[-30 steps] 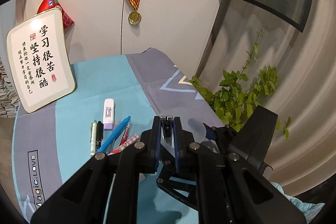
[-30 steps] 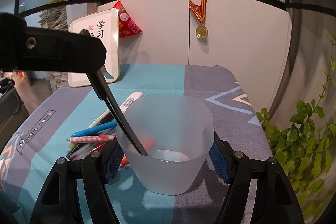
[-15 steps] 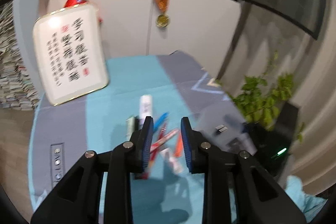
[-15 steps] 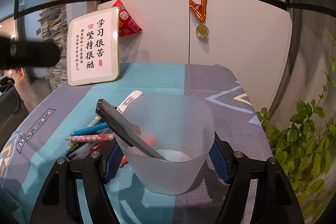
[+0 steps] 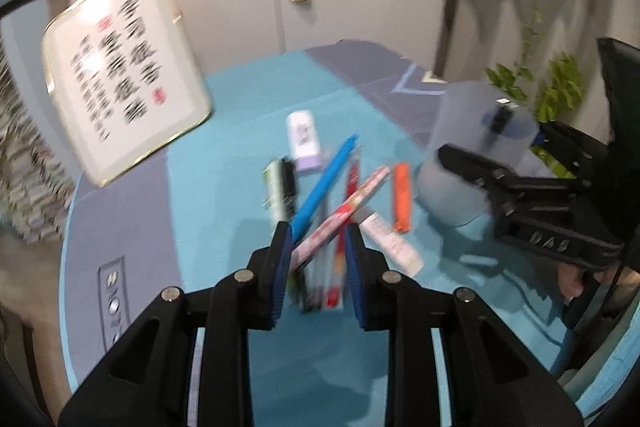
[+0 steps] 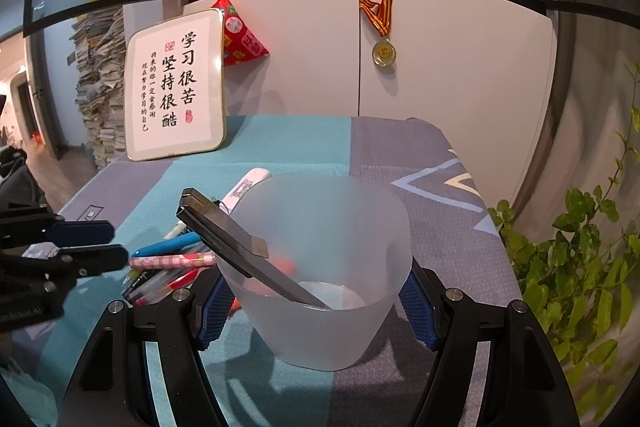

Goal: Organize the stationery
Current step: 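Grasp the pink-and-white checkered pen with the left gripper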

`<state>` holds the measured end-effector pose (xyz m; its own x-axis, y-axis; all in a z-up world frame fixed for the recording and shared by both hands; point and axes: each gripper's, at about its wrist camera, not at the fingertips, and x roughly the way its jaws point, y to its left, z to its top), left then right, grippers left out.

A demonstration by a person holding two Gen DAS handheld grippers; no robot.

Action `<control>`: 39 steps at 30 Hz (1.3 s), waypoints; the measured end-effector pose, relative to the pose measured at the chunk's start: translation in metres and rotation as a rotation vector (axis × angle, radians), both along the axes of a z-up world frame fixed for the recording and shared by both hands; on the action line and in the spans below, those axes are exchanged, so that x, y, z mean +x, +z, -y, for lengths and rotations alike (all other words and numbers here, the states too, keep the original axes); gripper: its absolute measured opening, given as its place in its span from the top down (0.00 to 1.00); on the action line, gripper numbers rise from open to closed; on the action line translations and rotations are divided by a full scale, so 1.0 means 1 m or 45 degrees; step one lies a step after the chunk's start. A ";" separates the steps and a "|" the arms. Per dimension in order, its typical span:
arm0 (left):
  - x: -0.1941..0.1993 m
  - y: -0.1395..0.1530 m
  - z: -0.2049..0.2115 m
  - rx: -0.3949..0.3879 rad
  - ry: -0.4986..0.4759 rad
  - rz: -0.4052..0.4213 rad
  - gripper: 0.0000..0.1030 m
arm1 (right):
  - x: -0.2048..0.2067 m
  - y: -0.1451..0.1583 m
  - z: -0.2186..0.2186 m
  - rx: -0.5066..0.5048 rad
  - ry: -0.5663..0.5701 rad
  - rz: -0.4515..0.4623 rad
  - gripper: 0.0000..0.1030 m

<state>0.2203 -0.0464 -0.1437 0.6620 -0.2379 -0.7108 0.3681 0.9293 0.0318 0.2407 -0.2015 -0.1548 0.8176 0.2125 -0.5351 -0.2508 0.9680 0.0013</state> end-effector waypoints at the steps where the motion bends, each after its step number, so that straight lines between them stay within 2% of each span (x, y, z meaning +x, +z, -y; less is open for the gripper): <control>1: 0.002 0.000 0.006 0.005 -0.036 0.008 0.76 | 0.000 0.000 -0.001 0.000 -0.001 -0.001 0.29; 4: 0.012 -0.007 0.025 0.046 -0.147 -0.008 0.76 | 0.000 0.000 0.000 0.000 -0.001 -0.001 0.29; 10: 0.036 -0.027 0.043 0.112 -0.189 -0.088 0.74 | 0.000 -0.001 0.000 0.003 -0.002 -0.001 0.28; 11: 0.036 -0.027 0.044 0.131 -0.179 -0.053 0.75 | 0.000 -0.001 0.000 0.004 -0.002 -0.001 0.28; 13: 0.039 -0.027 0.042 0.141 -0.171 -0.056 0.79 | 0.000 -0.001 0.000 0.003 -0.002 -0.001 0.29; 14: 0.039 -0.027 0.040 0.130 -0.168 -0.071 0.88 | 0.000 -0.001 0.000 0.003 -0.002 -0.001 0.29; 15: 0.039 -0.026 0.039 0.134 -0.162 -0.075 0.93 | 0.000 -0.001 0.000 0.003 -0.003 -0.001 0.29; 19: 0.036 -0.027 0.031 0.161 -0.137 -0.124 0.94 | 0.000 -0.001 0.000 0.001 -0.007 -0.001 0.29; 23: 0.033 -0.033 0.024 0.192 -0.129 -0.117 0.90 | 0.000 -0.001 0.000 -0.002 -0.016 0.001 0.29; 27: 0.035 -0.022 0.025 0.178 -0.134 -0.049 0.89 | 0.000 -0.001 0.000 0.000 -0.021 0.001 0.29; 31: 0.039 -0.018 0.035 0.231 -0.177 -0.007 0.77 | 0.000 -0.001 0.002 0.015 -0.024 -0.001 0.29; 36: 0.045 -0.031 0.044 0.279 -0.261 -0.079 0.76 | -0.001 -0.001 0.002 0.017 -0.022 -0.002 0.29; 39: 0.044 -0.032 0.041 0.273 -0.263 -0.074 0.76 | 0.000 -0.001 0.002 0.026 -0.019 -0.007 0.29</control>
